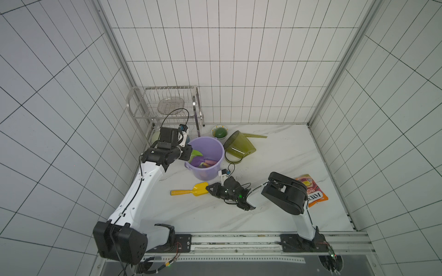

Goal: Organize the gardening tools
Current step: Move the container to the center of the board, then pick up the gardening tool from the center of the board.

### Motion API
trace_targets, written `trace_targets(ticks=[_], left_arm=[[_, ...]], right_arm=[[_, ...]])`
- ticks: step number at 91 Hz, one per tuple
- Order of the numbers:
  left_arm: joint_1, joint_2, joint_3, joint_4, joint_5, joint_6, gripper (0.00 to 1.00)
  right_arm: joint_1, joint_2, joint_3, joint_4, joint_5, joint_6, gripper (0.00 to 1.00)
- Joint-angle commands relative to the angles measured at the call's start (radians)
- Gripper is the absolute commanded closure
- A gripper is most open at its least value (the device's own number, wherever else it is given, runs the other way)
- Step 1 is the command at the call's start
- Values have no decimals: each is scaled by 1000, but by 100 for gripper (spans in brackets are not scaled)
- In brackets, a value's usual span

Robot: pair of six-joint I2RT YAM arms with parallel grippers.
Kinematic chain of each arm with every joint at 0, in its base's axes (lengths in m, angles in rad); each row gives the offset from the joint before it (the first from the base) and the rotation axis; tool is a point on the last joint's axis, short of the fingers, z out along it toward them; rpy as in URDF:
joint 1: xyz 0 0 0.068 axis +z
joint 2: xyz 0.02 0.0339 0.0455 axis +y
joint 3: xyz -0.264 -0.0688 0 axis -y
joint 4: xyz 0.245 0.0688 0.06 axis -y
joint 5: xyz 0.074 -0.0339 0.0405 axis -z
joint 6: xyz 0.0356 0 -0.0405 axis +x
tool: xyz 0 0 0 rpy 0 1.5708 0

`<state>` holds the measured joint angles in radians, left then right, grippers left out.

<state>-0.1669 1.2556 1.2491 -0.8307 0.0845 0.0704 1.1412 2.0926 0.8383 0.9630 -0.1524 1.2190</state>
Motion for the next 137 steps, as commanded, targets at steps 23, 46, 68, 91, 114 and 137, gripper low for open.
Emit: trace_targets(ticks=[23,46,68,91,114,137], left_arm=[[9,-44,-4,-3,-16,21,53],[0,-100,-4,-38,93,114,50],[-59,-153,19,-132,181,234,50],[-103,-158,21,-230,266,357,49],[-200,-157,19,-315,337,465,47],[-290,-130,8,-348,364,487,46]], right_arm=[[3,-27,-32,28,-14,-37,100],[-13,-162,-97,-75,-33,-157,100],[-36,-401,-123,-386,-68,-352,100],[-54,-638,-82,-772,-138,-597,100],[-102,-766,11,-1044,-254,-741,100],[-133,-811,109,-1187,-348,-828,100]])
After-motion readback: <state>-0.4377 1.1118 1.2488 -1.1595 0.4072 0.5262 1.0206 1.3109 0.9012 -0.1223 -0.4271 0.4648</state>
